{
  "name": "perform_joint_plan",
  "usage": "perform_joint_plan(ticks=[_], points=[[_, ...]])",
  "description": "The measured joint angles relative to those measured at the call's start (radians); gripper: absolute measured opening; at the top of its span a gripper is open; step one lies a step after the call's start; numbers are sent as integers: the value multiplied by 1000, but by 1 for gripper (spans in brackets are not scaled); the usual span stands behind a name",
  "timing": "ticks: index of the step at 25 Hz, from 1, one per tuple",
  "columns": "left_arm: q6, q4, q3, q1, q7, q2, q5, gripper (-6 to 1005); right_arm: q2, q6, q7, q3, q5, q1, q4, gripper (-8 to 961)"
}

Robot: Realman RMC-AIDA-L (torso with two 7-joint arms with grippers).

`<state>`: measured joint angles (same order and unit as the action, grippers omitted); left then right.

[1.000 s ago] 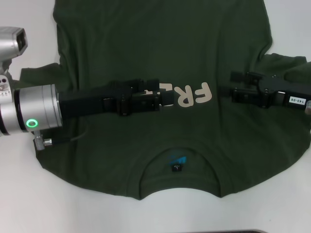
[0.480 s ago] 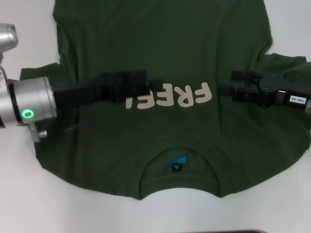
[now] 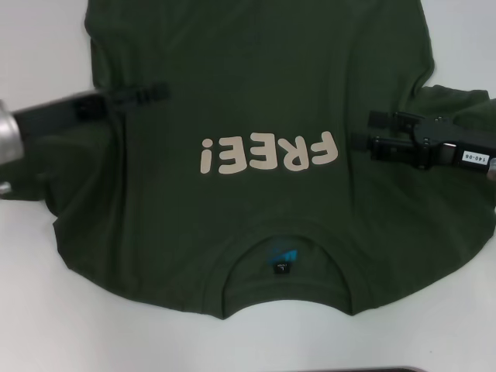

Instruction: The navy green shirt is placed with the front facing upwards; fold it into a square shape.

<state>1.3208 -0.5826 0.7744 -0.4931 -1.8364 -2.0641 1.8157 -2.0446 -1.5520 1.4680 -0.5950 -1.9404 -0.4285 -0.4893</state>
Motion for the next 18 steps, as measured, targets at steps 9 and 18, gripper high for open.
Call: perform_joint_plan(ticks=[9, 18], points=[[-55, -51, -109, 10, -42, 15, 121, 871, 1, 1, 14, 2, 0, 2, 0, 914], [-69, -133, -155, 34, -137, 22, 205, 872, 5, 1, 24, 7, 0, 5, 0, 915]])
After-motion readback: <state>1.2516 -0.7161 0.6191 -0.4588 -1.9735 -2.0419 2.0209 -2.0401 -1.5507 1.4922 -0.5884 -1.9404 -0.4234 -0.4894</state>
